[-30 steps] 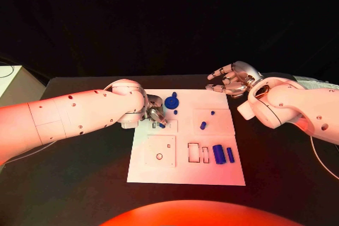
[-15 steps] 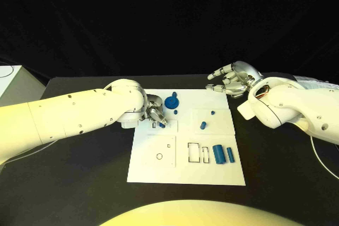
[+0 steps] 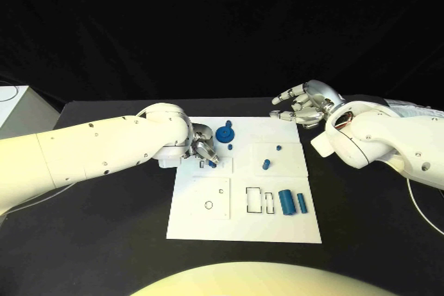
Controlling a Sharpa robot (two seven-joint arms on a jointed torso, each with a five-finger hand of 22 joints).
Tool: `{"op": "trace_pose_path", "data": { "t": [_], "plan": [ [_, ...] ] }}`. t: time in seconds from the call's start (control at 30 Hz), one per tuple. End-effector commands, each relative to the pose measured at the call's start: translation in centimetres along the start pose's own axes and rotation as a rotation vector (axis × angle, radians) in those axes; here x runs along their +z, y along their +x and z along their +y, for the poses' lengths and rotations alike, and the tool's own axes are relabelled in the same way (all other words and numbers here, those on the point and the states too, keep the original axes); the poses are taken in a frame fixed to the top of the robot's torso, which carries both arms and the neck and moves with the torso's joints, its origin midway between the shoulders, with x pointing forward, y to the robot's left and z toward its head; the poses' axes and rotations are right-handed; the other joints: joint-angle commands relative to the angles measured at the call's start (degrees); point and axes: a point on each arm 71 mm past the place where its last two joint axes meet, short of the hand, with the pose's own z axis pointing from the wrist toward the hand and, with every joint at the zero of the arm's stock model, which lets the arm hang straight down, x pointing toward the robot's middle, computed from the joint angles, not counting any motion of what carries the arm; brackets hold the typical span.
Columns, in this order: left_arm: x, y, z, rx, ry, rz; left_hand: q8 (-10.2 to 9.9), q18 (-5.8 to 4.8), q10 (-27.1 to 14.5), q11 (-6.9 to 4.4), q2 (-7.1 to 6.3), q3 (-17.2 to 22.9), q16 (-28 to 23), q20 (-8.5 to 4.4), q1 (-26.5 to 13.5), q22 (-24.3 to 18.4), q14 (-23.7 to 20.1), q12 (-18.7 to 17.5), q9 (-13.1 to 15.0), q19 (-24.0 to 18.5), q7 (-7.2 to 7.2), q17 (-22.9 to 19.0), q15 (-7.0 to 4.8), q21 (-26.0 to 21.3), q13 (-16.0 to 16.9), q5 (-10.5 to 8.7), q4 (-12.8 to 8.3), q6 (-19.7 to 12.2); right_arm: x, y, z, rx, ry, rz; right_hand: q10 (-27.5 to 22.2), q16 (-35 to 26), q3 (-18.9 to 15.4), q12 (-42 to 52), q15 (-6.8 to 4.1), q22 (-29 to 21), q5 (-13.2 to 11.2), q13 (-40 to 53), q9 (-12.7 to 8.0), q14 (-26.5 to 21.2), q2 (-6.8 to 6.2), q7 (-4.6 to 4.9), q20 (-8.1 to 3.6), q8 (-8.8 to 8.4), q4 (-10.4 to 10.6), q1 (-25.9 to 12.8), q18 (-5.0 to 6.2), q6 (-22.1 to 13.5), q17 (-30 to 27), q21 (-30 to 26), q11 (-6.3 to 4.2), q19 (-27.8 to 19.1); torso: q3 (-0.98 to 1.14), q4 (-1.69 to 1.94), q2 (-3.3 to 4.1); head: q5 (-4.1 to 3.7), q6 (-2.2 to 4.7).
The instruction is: Assemble the parts on the task board
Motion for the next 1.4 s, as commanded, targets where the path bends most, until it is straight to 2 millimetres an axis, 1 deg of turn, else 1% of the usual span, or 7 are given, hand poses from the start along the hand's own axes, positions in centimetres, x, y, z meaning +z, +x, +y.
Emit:
{"op": "trace_pose_path", "data": {
  "t": [0.03,0.67,0.97,1.1,1.23,1.3,1.4],
  "plan": [
    [0.52,2.11,0.05,0.041,-0.005,0.115,0.27,-1.15,0.03,-0.1,1.76,8.68,0.31,-0.09,2.43,0.07,6.0,0.09,0.1,0.33,-0.17,14.88,-0.27,0.07,-0.06,0.41,-8.35,0.51,-0.03,0.0,0.06,0.0,-0.008,-0.001,-0.49,-0.19,0.33,-0.26,-0.07,8.04,0.18,7.94,0.07,4.86,0.05,-0.01,-0.03,0.36,-0.09,-0.44,1.04,-0.3,10.66,-0.19,0.05,0.55,0.0,0.03,-0.02,-0.03,-0.03],
    [0.47,2.17,-0.1,0.053,-0.005,0.117,0.4,-1.15,0.19,-0.14,1.64,8.94,0.39,-0.09,2.31,0.12,6.04,0.1,0.22,0.36,-0.21,15.02,-0.27,0.1,-0.12,0.57,-8.49,0.72,-0.01,0.0,0.05,0.0,-0.007,0.0,-0.53,-0.23,0.44,-0.3,-0.07,7.99,0.14,7.88,0.07,4.84,-0.03,-0.01,-0.05,0.47,-0.13,-0.53,1.05,-0.4,10.6,-0.28,0.05,0.52,-0.01,0.07,0.01,-0.03,-0.32],
    [0.54,2.04,0.07,0.058,-0.013,0.111,0.46,-1.14,0.24,-0.14,1.61,9.0,0.25,-0.09,2.17,0.06,5.96,0.05,0.27,0.33,-0.22,14.76,-0.28,0.08,-0.25,0.53,-8.47,0.82,-0.01,-0.02,0.04,-0.001,-0.007,-0.001,-0.53,-0.23,0.44,-0.3,-0.07,7.99,0.14,7.88,0.07,4.84,-0.03,-0.01,-0.05,0.47,-0.13,-0.53,1.05,-0.4,10.6,-0.28,0.05,0.52,-0.01,0.02,-0.01,0.04,-0.4],
    [0.58,2.0,0.14,0.055,-0.015,0.11,0.53,-1.14,0.44,-0.14,1.53,8.74,0.25,-0.07,1.49,0.08,5.96,0.01,0.41,0.32,-0.26,14.77,-0.26,0.07,-0.42,0.11,-8.04,0.94,-0.01,-0.03,0.03,-0.001,-0.007,-0.001,-0.6,-0.27,0.48,-0.38,-0.08,7.93,0.13,7.81,0.07,4.82,-0.05,-0.01,-0.05,0.5,-0.14,-0.57,1.08,-0.44,10.51,-0.39,0.05,0.47,-0.01,0.01,-0.01,0.05,-0.37],
    [0.61,1.96,0.19,0.049,-0.016,0.108,0.57,-1.15,0.6,-0.18,1.31,7.62,0.23,-0.04,0.43,0.12,5.95,-0.1,0.62,0.33,-0.38,14.74,-0.27,0.03,-0.7,-0.33,-7.26,0.91,-0.01,-0.04,0.01,-0.001,-0.007,0.0,-0.65,-0.29,0.52,-0.42,-0.08,7.87,0.16,7.76,0.07,4.81,-0.03,-0.01,-0.05,0.51,-0.14,-0.57,1.1,-0.46,10.46,-0.49,0.05,0.42,-0.01,0.02,-0.01,0.05,-0.44],
    [0.62,1.95,0.22,0.048,-0.017,0.108,0.58,-1.16,0.69,-0.26,0.98,6.3,0.25,-0.05,-0.4,0.14,5.96,-0.11,0.79,0.32,-0.53,14.76,-0.31,-0.03,-0.82,-0.55,-6.58,0.84,0.0,-0.05,0.0,-0.002,-0.006,-0.001,-0.68,-0.32,0.63,-0.45,-0.08,7.85,0.36,7.73,0.07,4.79,0.04,-0.01,-0.06,0.55,-0.16,-0.56,1.11,-0.49,10.42,-0.54,0.04,0.41,0.0,0.0,0.0,0.15,-0.46],
    [0.63,1.94,0.26,0.047,-0.018,0.109,0.58,-1.17,0.74,-0.37,0.88,4.92,0.3,-0.09,-1.15,0.2,5.99,-0.07,0.9,0.36,-0.68,14.86,-0.38,-0.07,-0.86,-0.73,-5.72,0.9,0.0,-0.09,-0.03,-0.002,-0.004,-0.002,-0.65,-0.33,0.67,-0.42,-0.08,7.8,0.46,7.75,0.07,4.79,0.04,-0.01,-0.06,0.57,-0.16,-0.57,1.13,-0.51,10.39,-0.62,0.04,0.37,-0.01,0.01,0.0,0.13,-0.46]
  ]
}}
